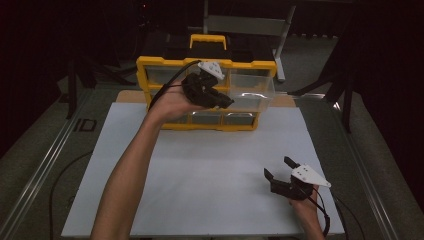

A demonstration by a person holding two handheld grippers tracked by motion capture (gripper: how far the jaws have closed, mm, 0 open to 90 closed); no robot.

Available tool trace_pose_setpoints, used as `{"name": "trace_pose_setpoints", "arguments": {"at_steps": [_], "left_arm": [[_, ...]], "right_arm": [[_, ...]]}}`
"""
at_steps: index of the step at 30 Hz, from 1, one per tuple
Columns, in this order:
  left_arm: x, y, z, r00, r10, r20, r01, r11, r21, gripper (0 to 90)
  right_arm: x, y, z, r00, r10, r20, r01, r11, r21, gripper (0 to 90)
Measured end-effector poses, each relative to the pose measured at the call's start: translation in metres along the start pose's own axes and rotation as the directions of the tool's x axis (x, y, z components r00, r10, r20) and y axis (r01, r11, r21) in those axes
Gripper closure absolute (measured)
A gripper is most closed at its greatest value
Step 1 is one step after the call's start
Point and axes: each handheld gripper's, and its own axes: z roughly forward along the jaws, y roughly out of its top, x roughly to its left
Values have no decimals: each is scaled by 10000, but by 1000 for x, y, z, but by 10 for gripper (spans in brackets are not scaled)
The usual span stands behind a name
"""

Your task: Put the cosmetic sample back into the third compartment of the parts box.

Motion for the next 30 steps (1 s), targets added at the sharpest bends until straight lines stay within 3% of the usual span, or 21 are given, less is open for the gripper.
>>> {"name": "trace_pose_setpoints", "arguments": {"at_steps": [9, 21, 30], "left_arm": [[4, 9, -8, 9998, 126, 173, -130, 9995, 275, 818], [6, 13, -22, 9993, 160, 327, -155, 9998, -156, 819], [11, 22, -27, 9999, -38, -160, 32, 9991, -418, 819]], "right_arm": [[-1, 0, 0, 10000, 10, 17, -10, 10000, -4, 144], [0, 0, 1, 10000, 5, 13, -5, 10000, 45, 144], [-1, 0, 0, 10000, -2, 24, 2, 10000, 30, 144]]}}
